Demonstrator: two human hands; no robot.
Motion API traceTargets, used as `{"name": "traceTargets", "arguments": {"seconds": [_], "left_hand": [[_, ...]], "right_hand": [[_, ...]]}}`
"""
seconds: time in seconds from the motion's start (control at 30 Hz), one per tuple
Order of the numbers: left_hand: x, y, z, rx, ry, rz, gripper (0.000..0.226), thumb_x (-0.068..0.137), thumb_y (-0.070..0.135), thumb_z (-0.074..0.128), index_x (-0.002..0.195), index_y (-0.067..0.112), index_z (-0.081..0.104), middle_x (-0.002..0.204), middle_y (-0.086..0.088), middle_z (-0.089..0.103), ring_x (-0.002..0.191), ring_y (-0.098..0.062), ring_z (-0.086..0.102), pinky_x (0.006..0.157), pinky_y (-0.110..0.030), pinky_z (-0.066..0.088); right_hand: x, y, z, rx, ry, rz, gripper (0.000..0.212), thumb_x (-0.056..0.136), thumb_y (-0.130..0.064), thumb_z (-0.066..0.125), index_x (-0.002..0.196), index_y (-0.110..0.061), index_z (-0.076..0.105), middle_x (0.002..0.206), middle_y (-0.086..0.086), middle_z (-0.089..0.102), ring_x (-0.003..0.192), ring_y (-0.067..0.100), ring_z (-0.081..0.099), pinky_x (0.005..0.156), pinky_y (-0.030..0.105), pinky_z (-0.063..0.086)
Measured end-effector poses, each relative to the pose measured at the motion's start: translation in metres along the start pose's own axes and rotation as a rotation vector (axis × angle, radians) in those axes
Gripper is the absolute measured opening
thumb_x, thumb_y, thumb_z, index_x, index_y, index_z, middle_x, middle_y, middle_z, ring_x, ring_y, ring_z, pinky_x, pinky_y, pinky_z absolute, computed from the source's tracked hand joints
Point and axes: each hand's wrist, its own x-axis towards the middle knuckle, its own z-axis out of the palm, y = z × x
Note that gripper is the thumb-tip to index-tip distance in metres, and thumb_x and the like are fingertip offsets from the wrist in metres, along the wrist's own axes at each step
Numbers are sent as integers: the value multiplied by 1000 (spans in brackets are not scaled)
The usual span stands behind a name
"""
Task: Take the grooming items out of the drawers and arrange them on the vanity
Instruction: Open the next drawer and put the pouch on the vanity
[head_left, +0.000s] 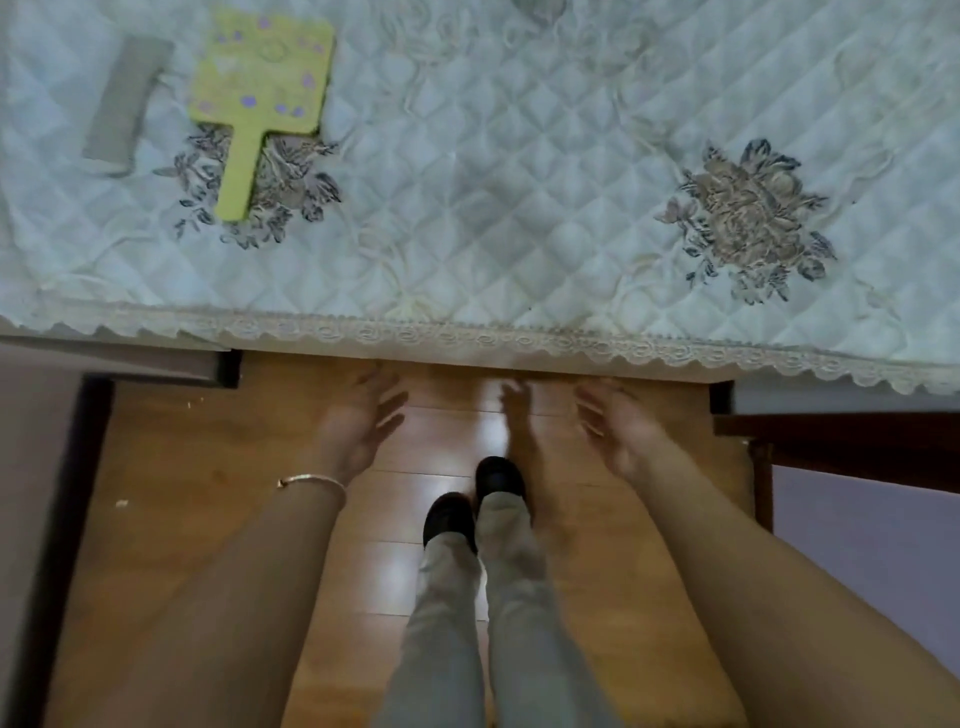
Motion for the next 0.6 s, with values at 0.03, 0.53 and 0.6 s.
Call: {"name": "traceTargets", "arguments": {"seconds": [0.03, 0.53, 0.6], "left_hand": [[5, 5, 1, -75, -12, -7, 16, 96, 10, 42, 101, 18, 54, 102, 2, 58, 97, -17, 56, 86, -33, 42], [-68, -37, -53, 81, -98, -81, 26, 96, 13, 40, 121, 12, 49, 115, -5, 61, 103, -21, 57, 90, -33, 40], [-98, -40, -68, 210, -102, -8, 19, 95, 16, 45, 110, 15, 56, 115, -5, 64, 105, -21, 59, 88, -32, 44]], "right_hand": [[4, 0, 2, 72, -12, 17, 9, 94, -16, 46, 98, -18, 54, 97, 1, 59, 81, 10, 56, 67, 23, 44], [-59, 71, -8, 121, 39, 94, 24, 96, -6, 36, 118, -7, 45, 112, 7, 55, 86, 16, 57, 79, 30, 43], [-85, 78, -11, -68, 64, 33, 27, 94, -6, 39, 120, -1, 47, 113, 11, 57, 87, 19, 57, 78, 29, 43]]}}
